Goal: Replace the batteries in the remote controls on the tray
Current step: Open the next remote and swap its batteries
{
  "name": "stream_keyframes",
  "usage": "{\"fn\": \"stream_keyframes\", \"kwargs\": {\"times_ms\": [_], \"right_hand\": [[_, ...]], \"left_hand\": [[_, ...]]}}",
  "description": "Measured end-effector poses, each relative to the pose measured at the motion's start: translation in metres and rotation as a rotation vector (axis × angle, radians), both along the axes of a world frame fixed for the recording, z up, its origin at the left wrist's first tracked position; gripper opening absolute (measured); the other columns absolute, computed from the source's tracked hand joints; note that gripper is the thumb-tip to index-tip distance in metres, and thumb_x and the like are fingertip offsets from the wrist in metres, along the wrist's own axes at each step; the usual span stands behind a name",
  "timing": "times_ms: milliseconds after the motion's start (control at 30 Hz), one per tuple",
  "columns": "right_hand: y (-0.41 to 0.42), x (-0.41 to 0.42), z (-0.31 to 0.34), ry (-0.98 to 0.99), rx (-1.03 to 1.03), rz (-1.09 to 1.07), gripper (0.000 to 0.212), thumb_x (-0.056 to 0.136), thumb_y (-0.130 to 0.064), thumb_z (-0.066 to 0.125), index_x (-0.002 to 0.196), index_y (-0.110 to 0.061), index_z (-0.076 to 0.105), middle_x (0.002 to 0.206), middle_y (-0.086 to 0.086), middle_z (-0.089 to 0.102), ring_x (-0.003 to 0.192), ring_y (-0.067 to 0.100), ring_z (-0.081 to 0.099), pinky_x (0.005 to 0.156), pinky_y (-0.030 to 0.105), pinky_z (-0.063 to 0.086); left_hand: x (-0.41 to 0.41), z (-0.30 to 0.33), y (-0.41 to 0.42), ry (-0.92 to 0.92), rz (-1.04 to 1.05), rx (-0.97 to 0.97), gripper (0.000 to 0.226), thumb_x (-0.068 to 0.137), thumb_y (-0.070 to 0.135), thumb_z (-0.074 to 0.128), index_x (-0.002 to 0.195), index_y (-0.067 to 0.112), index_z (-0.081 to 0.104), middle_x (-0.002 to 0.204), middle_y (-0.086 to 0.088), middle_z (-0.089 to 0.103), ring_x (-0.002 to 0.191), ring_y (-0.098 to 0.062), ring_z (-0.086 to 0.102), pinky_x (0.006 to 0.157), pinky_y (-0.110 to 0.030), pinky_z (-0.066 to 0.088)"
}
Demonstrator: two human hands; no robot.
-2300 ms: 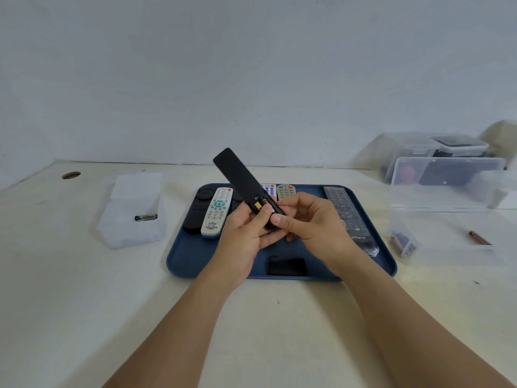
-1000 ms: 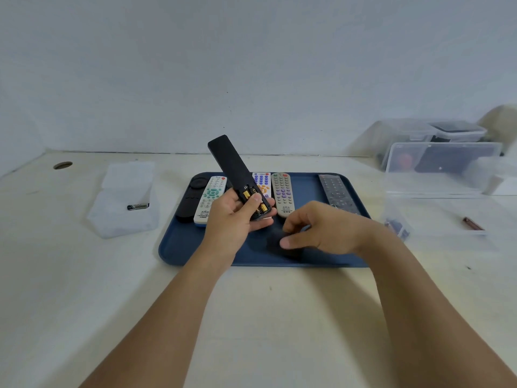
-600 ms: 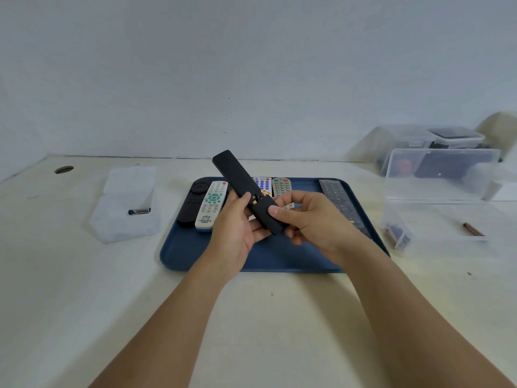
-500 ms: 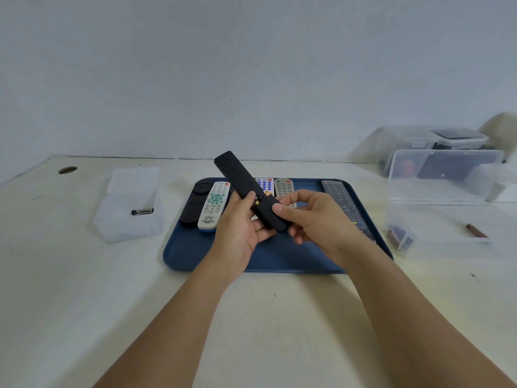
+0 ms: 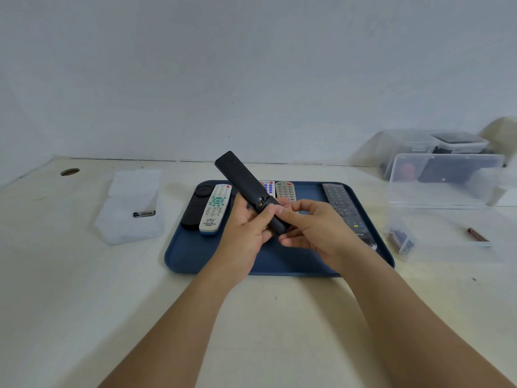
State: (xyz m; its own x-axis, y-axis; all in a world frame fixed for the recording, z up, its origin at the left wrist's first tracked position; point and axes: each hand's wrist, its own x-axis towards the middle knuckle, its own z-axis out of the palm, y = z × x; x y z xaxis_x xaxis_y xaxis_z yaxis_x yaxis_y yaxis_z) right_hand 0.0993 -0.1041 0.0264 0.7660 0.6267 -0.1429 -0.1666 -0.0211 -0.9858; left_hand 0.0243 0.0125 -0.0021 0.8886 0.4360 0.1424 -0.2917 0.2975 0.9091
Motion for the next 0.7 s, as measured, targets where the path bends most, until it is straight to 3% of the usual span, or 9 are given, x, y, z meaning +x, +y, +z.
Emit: {"fn": "stream_keyframes", "kwargs": {"times_ms": [333,567,700], "right_hand": [[-0.0012,0.004,-0.0031,0.06,-0.001,0.019,0.05,0.085,-0.029,0.076,0.115,0.009,0.063,0.085,0.017,0.071,0.057,0.017,0.066,0.056,0.022,0.058],[0.0019,0.0018,-0.0059,-0.015,-0.012,-0.038,0.04,0.082,-0.031,0.079,0.1,0.002,0.067,0.078,0.017,0.074,0.058,0.023,0.07,0.057,0.027,0.059],[0.0029,0.001,-0.0069,-0.16,-0.1,-0.082,0.041,0.082,-0.042,0.079,0.09,-0.003,0.069,0.066,0.015,0.071,0.053,0.025,0.068,0.051,0.029,0.056]], "left_hand": [[-0.0001,-0.0018,-0.0002,0.0,-0.022,0.048,0.031,0.106,0.005,0.042,0.132,0.021,0.048,0.122,-0.012,0.072,0.123,-0.027,0.064,0.103,-0.048,0.051],[-0.0005,-0.0041,-0.0009,0.026,0.012,0.135,0.033,0.107,0.005,0.04,0.135,0.022,0.044,0.121,-0.008,0.073,0.121,-0.022,0.065,0.11,-0.059,0.042],[-0.0015,-0.004,-0.0007,0.033,0.0,0.133,0.028,0.108,0.008,0.039,0.132,0.021,0.046,0.121,-0.01,0.072,0.12,-0.021,0.065,0.105,-0.048,0.05]]}}
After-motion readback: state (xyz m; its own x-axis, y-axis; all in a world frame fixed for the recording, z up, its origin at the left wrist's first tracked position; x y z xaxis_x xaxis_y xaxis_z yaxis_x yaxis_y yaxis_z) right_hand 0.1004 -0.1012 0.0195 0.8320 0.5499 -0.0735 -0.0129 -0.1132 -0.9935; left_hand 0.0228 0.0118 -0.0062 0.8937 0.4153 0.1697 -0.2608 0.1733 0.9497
